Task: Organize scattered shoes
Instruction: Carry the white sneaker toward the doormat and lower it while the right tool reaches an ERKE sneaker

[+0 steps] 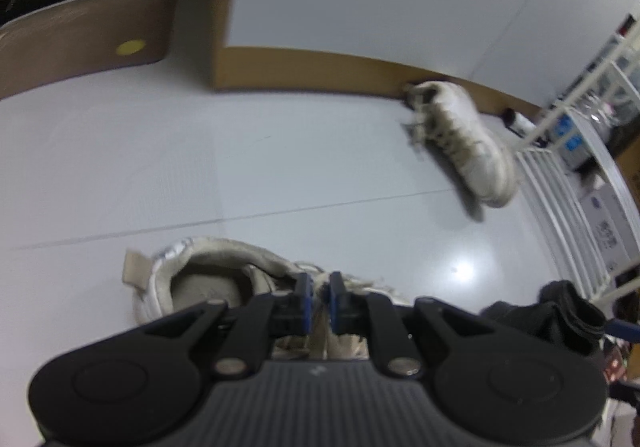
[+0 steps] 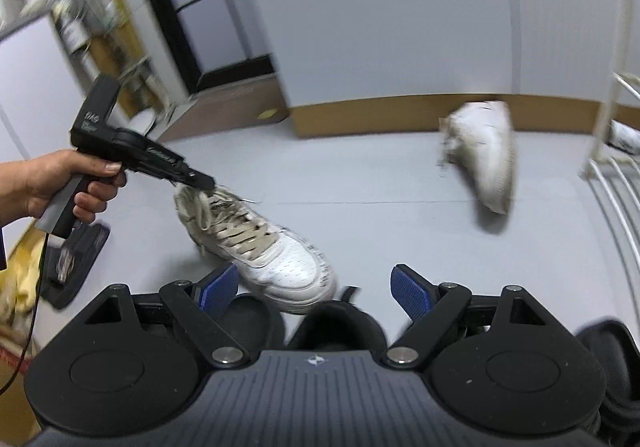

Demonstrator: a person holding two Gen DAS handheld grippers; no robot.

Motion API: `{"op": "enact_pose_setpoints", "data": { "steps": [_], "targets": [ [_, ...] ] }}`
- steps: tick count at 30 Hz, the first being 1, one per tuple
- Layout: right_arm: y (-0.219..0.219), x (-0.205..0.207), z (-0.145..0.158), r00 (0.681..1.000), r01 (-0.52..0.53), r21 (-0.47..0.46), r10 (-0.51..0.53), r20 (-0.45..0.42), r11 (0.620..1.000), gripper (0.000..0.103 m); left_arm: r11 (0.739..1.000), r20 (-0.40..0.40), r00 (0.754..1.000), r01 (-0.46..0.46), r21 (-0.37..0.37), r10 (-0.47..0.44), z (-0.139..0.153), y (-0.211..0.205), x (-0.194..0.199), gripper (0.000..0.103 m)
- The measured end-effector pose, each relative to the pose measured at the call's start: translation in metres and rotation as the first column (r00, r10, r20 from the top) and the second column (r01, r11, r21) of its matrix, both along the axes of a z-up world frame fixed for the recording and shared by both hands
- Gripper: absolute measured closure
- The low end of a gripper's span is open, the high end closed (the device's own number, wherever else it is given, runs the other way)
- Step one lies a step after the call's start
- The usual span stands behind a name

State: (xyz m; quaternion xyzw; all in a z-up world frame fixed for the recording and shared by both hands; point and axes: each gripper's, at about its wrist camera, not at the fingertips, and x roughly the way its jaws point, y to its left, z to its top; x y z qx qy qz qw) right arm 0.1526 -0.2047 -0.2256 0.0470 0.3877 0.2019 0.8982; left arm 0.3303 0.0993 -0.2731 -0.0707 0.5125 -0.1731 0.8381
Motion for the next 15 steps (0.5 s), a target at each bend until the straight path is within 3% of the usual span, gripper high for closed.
{"op": "enact_pose_setpoints", "data": {
  "steps": [5, 7, 11, 14, 15],
  "targets": [
    [0.047, 0.019, 0.004, 0.991, -0.136, -0.058, 0.135, -0.013, 0.989, 0.016, 0.995, 0.032, 0.996, -0.082, -0.052, 0.084, 0.001, 0.032, -0.023, 0.074],
    [0.074, 0.03, 0.003, 0.975, -0.222, -0.101, 0.22, -0.026, 0.97, 0.016, 0.994, 0.033, 0.995, -0.095, -0.053, 0.097, 0.002, 0.04, -0.031, 0.068],
    [0.109, 0.043, 0.0, 0.942, -0.335, -0.142, 0.332, -0.05, 0.931, 0.016, 0.991, 0.059, 0.99, -0.128, -0.03, 0.13, 0.006, 0.058, -0.051, 0.045],
    [0.13, 0.053, -0.003, 0.914, -0.406, -0.154, 0.401, -0.061, 0.901, 0.016, 0.987, 0.085, 0.983, -0.16, -0.008, 0.16, 0.007, 0.071, -0.067, 0.041],
    [0.135, 0.055, -0.003, 0.909, -0.418, -0.162, 0.413, -0.064, 0.894, 0.016, 0.984, 0.094, 0.979, -0.179, -0.013, 0.18, 0.008, 0.077, -0.074, 0.035]
  ]
}}
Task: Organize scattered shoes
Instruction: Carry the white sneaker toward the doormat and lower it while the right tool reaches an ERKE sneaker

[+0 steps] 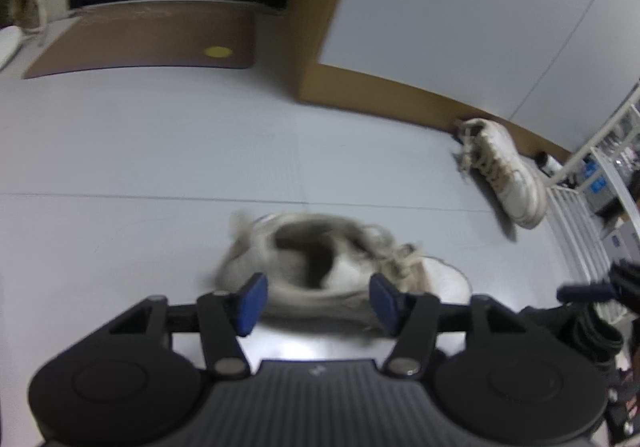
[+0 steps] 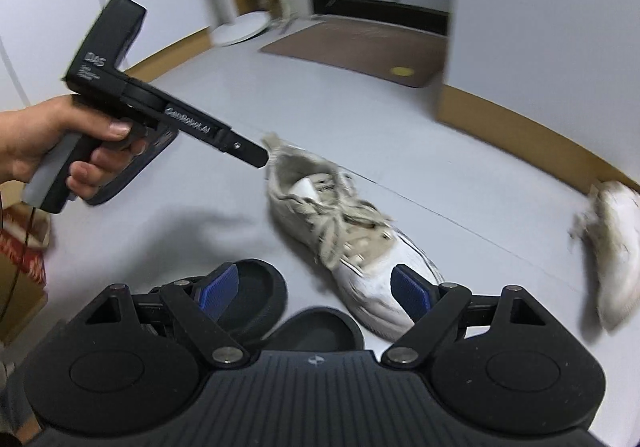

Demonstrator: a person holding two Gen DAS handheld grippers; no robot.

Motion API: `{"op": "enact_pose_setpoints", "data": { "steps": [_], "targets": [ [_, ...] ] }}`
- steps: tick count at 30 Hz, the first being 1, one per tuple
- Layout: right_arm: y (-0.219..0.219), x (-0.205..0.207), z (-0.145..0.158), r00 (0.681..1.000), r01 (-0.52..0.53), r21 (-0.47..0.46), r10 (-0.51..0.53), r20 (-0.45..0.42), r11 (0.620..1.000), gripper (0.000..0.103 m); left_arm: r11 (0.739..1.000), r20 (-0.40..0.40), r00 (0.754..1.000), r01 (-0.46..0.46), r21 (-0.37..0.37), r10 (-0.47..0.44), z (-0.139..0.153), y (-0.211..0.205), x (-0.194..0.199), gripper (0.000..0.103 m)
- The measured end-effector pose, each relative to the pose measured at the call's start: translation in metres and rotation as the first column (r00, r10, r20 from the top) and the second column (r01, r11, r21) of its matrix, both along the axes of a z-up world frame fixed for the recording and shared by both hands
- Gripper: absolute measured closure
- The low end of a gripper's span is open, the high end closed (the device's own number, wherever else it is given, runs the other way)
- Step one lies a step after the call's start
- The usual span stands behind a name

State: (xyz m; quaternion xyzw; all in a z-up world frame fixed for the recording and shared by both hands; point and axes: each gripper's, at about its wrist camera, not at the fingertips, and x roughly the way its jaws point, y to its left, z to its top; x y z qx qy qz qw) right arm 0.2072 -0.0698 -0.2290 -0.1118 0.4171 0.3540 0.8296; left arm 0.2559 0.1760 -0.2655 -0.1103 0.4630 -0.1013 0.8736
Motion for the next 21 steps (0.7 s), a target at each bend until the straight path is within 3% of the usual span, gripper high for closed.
{"op": "enact_pose_setpoints", "data": {
  "steps": [2, 9, 14, 21],
  "targets": [
    [0.013, 0.006, -0.002, 0.999, -0.036, -0.025, 0.036, 0.003, 0.999, 0.016, 0.999, 0.021, 0.999, -0.044, -0.013, 0.045, 0.0, 0.012, -0.016, 0.026],
    [0.041, 0.025, -0.015, 0.99, -0.139, -0.131, 0.142, 0.013, 0.982, 0.016, 0.984, 0.013, 0.987, -0.161, -0.078, 0.162, -0.014, 0.038, -0.053, 0.022],
    [0.046, 0.043, -0.031, 0.977, -0.204, -0.174, 0.21, 0.02, 0.964, 0.011, 0.98, 0.024, 0.981, -0.19, -0.057, 0.191, -0.009, 0.051, -0.074, 0.017],
    [0.064, 0.058, -0.038, 0.948, -0.317, -0.263, 0.311, -0.068, 0.911, 0.003, 0.964, 0.048, 0.963, -0.262, -0.054, 0.264, 0.003, 0.083, -0.104, 0.006]
  ]
}}
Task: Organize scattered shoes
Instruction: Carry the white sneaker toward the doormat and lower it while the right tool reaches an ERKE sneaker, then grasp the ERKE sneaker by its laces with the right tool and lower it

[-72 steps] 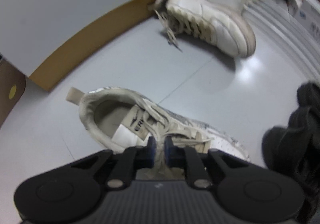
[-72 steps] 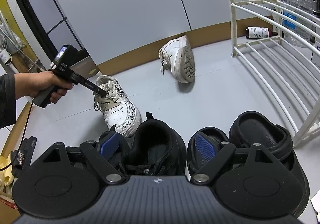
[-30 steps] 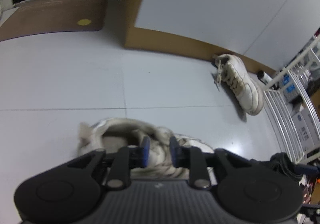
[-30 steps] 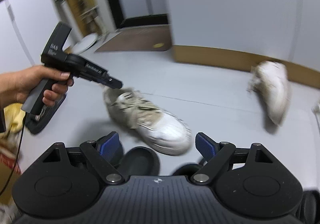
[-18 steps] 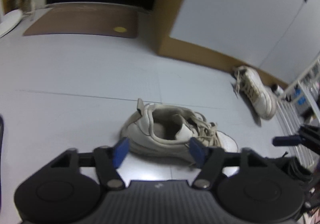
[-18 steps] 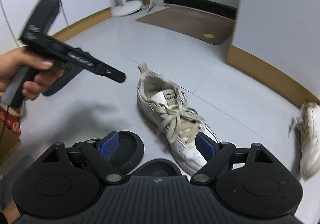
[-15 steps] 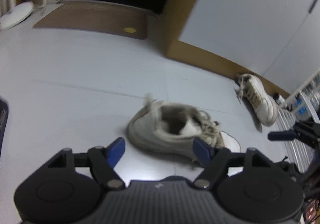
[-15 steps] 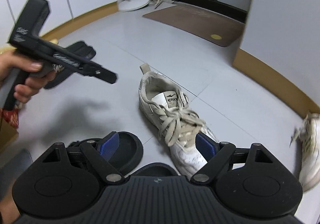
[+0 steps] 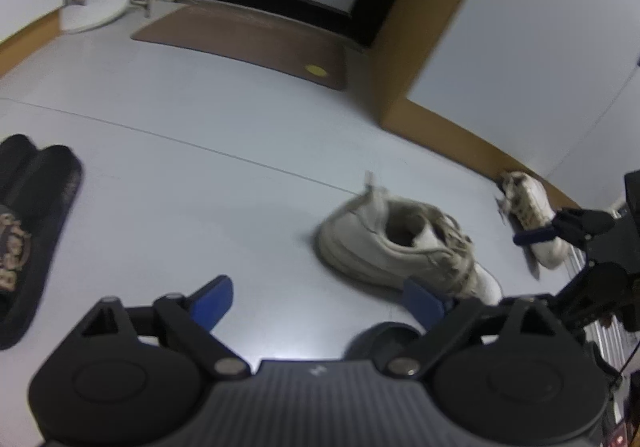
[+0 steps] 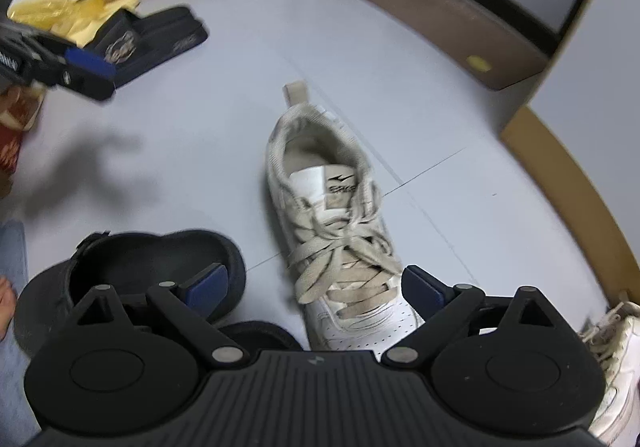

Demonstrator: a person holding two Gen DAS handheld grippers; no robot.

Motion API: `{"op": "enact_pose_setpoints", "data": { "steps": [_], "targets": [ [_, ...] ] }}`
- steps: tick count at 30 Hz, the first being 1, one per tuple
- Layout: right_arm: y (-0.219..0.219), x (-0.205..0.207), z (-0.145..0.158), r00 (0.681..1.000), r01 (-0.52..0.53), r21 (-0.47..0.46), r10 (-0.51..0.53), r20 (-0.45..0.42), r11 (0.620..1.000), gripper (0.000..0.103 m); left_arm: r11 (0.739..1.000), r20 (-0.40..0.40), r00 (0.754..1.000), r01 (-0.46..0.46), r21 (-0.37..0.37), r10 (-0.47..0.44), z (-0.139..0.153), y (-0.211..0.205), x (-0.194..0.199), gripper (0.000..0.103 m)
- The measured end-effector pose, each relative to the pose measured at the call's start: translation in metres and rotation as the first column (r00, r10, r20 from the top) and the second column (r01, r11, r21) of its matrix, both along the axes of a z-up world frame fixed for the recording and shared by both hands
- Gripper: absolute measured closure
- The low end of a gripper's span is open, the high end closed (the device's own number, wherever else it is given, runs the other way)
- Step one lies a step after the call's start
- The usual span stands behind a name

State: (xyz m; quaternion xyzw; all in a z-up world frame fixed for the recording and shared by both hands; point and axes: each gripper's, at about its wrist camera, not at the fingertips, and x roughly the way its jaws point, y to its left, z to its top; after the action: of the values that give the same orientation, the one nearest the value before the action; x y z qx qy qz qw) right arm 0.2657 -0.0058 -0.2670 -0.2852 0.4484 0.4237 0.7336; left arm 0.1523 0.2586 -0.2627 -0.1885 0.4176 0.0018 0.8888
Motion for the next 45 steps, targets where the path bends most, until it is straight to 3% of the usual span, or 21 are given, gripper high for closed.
{"op": "enact_pose_setpoints", "data": {
  "steps": [5, 15, 19, 21, 27, 33, 37, 40, 41, 42, 45],
  "targets": [
    [0.008, 0.018, -0.016, 0.999, -0.015, -0.054, 0.013, -0.041, 0.998, 0.0, 0.998, 0.005, 0.998, -0.068, -0.01, 0.068, 0.0, 0.014, -0.016, 0.002],
    [0.029, 0.043, -0.038, 1.0, 0.023, -0.074, -0.023, 0.004, 0.997, 0.0, 0.971, -0.035, 0.972, -0.233, -0.056, 0.231, -0.017, 0.043, -0.041, 0.002],
    [0.032, 0.057, -0.049, 0.996, 0.075, -0.046, -0.077, -0.041, 0.996, 0.006, 0.968, -0.059, 0.969, -0.243, -0.061, 0.239, -0.026, 0.045, -0.051, 0.002],
    [0.035, 0.06, -0.062, 0.994, 0.073, -0.072, -0.078, -0.072, 0.995, 0.017, 0.966, -0.071, 0.967, -0.249, -0.068, 0.244, -0.03, 0.046, -0.054, 0.002],
    [0.029, 0.073, -0.067, 0.978, 0.16, -0.037, -0.164, -0.132, 0.986, 0.021, 0.965, -0.088, 0.965, -0.255, -0.063, 0.249, -0.035, 0.047, -0.054, 0.002],
    [0.024, 0.085, -0.066, 0.967, 0.23, -0.086, -0.238, -0.09, 0.969, 0.024, 0.969, -0.056, 0.97, -0.242, -0.059, 0.238, -0.031, 0.042, -0.053, 0.002],
    [0.009, 0.096, -0.066, 0.925, 0.37, -0.093, -0.376, -0.058, 0.924, 0.024, 0.963, -0.022, 0.963, -0.268, -0.042, 0.267, -0.026, 0.041, -0.057, 0.002],
    [-0.006, 0.107, -0.067, 0.82, 0.567, -0.076, -0.571, -0.046, 0.82, 0.02, 0.957, -0.035, 0.958, -0.286, -0.054, 0.284, -0.029, 0.043, -0.056, 0.002],
    [-0.007, 0.108, -0.067, 0.803, 0.59, -0.081, -0.594, -0.043, 0.804, 0.02, 0.956, -0.04, 0.957, -0.288, -0.058, 0.286, -0.029, 0.043, -0.056, 0.002],
    [-0.007, 0.109, -0.068, 0.796, 0.599, -0.09, -0.604, -0.04, 0.796, 0.02, 0.955, -0.044, 0.957, -0.289, -0.062, 0.287, -0.03, 0.042, -0.055, 0.002],
    [-0.004, 0.108, -0.067, 0.831, 0.548, -0.117, -0.555, -0.031, 0.828, 0.011, 0.959, -0.044, 0.961, -0.277, -0.062, 0.275, -0.03, 0.039, -0.054, 0.002]
  ]
}}
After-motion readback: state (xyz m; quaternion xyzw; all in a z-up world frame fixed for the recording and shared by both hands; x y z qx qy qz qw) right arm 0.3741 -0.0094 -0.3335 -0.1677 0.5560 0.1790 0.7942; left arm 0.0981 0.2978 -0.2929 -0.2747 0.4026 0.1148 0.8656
